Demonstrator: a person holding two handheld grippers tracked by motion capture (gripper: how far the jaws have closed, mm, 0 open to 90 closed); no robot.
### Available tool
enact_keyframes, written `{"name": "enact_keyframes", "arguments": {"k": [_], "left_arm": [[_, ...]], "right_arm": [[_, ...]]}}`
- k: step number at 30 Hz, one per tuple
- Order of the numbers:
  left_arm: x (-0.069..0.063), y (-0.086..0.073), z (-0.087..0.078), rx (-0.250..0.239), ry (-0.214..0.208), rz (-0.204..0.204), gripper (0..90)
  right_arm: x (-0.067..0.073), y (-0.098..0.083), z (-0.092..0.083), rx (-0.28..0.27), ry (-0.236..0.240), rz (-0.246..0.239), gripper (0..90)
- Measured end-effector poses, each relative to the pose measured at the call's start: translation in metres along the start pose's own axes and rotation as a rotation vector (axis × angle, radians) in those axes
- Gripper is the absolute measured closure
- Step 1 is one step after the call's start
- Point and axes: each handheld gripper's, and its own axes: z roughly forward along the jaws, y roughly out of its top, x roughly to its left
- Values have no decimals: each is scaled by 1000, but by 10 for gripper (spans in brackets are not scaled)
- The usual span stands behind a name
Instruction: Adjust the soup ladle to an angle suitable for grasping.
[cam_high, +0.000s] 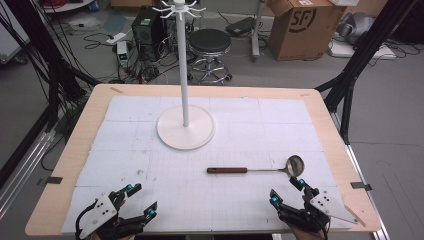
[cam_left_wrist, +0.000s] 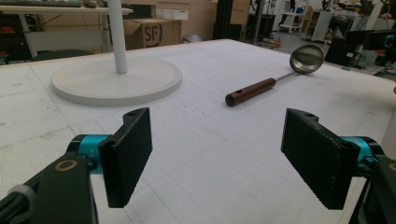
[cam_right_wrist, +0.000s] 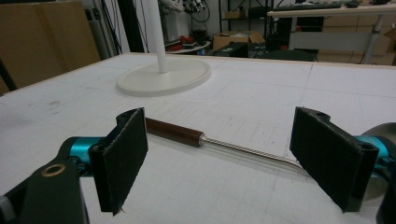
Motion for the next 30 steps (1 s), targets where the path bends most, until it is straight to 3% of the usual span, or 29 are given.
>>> {"name": "enact_keyframes", "arguments": {"k": [11,20,30], "left_arm": [[2,-4,0,14,-5,-6,253],[6,-3,2,11,0,-15,254],[2,-2,8,24,-27,9,266]], "right_arm": [[-4,-1,1,-9,-28,28,177],[-2,-1,-1,-11,-29,16,177],[-5,1,-9,-30,-43,21,177]]}}
